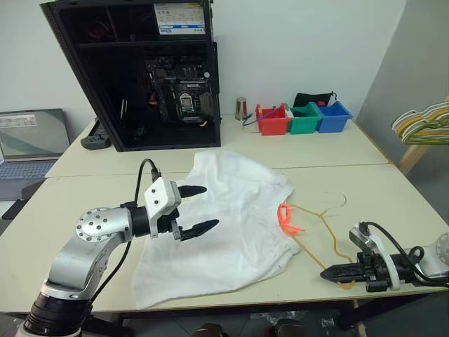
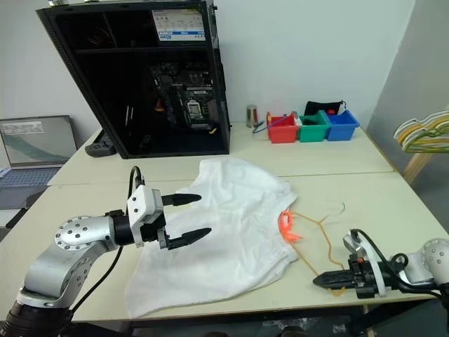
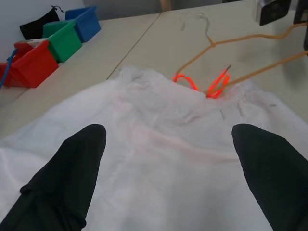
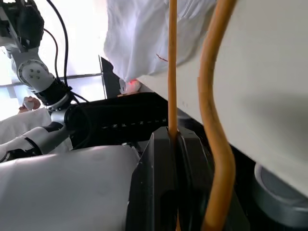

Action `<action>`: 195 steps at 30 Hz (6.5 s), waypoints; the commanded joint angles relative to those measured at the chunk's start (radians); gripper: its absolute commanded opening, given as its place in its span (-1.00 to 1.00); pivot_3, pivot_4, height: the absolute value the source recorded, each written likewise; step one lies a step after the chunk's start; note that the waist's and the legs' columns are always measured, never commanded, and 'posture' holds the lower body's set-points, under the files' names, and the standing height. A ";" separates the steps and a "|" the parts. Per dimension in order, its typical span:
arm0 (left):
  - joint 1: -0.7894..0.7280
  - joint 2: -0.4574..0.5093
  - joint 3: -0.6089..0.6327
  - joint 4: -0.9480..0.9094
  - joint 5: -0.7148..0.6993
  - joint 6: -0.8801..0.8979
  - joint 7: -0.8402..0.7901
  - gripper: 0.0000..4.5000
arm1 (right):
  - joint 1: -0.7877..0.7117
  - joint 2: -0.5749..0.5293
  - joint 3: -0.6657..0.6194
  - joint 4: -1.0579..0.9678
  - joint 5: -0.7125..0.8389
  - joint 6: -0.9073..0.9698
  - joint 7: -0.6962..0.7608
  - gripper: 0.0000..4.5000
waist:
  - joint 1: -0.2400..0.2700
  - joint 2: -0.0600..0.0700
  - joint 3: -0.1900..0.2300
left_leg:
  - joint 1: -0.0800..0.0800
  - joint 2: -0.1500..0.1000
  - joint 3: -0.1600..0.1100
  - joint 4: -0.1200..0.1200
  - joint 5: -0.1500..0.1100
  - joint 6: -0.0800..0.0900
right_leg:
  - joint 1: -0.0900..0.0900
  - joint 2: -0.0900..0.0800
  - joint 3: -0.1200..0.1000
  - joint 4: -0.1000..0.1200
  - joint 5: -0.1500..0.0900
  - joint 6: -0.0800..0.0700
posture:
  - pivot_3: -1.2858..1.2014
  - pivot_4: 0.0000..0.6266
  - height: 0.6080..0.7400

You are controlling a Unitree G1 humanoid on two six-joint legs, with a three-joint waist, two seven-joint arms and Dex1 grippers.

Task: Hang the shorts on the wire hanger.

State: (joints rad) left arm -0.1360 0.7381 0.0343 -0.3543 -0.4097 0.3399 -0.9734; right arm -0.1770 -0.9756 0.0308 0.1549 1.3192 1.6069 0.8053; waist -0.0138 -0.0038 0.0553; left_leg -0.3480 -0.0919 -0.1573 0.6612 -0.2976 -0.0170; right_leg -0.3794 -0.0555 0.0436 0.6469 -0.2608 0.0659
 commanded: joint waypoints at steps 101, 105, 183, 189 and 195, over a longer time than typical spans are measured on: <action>-1.090 -0.158 -0.306 1.439 0.645 -0.805 -0.210 -1.00 | -0.501 0.225 0.304 -0.378 -1.579 -1.216 0.053 -0.67 | -0.182 0.000 -0.003 | -0.017 -0.002 -0.001 0.004 0.007 -0.009 | -0.026 -0.002 0.001 0.016 0.011 -0.006 | -0.12 -1.00 1.00; -1.034 -0.133 -0.296 1.369 0.624 -0.791 -0.250 -1.00 | -0.497 0.181 0.269 -0.403 -1.549 -1.208 0.115 -0.26 | -0.183 0.000 -0.003 | -0.018 -0.002 -0.002 0.004 0.007 -0.009 | -0.026 -0.002 0.001 0.016 0.011 -0.006 | -0.13 -1.00 1.00; -0.501 0.132 -0.101 0.540 0.300 -0.084 -0.266 -1.00 | -0.532 0.513 0.158 0.012 -0.995 -0.733 0.087 -0.99 | -0.154 -0.007 -0.020 | -0.015 -0.002 -0.005 0.003 0.006 -0.009 | -0.027 -0.001 0.001 0.018 0.013 -0.011 | -0.05 -1.00 1.00; -0.351 0.205 -0.151 0.401 0.268 -0.070 -0.409 -1.00 | -0.477 0.379 0.206 -0.119 -1.066 -0.815 0.105 -0.99 | -0.154 -0.005 -0.021 | -0.015 -0.002 -0.005 0.003 0.006 -0.009 | -0.027 -0.001 0.001 0.018 0.013 -0.011 | -0.06 -1.00 1.00; -0.372 0.217 -0.169 0.486 0.312 -0.139 -0.399 -1.00 | -0.470 0.339 0.200 -0.158 -1.065 -0.815 0.104 -0.99 | -0.147 -0.005 -0.021 | -0.015 -0.001 -0.006 0.003 0.005 -0.007 | -0.026 0.000 0.000 0.018 0.013 -0.011 | -0.07 -1.00 1.00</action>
State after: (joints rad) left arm -0.4738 0.9357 -0.1585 0.1024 -0.1138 0.2163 -1.3882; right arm -0.6391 -0.6103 0.2572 0.0201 0.2763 0.8026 0.9153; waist -0.1610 -0.0091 0.0345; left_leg -0.3626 -0.0929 -0.1632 0.6642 -0.2924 -0.0238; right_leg -0.4052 -0.0558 0.0432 0.6645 -0.2477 0.0553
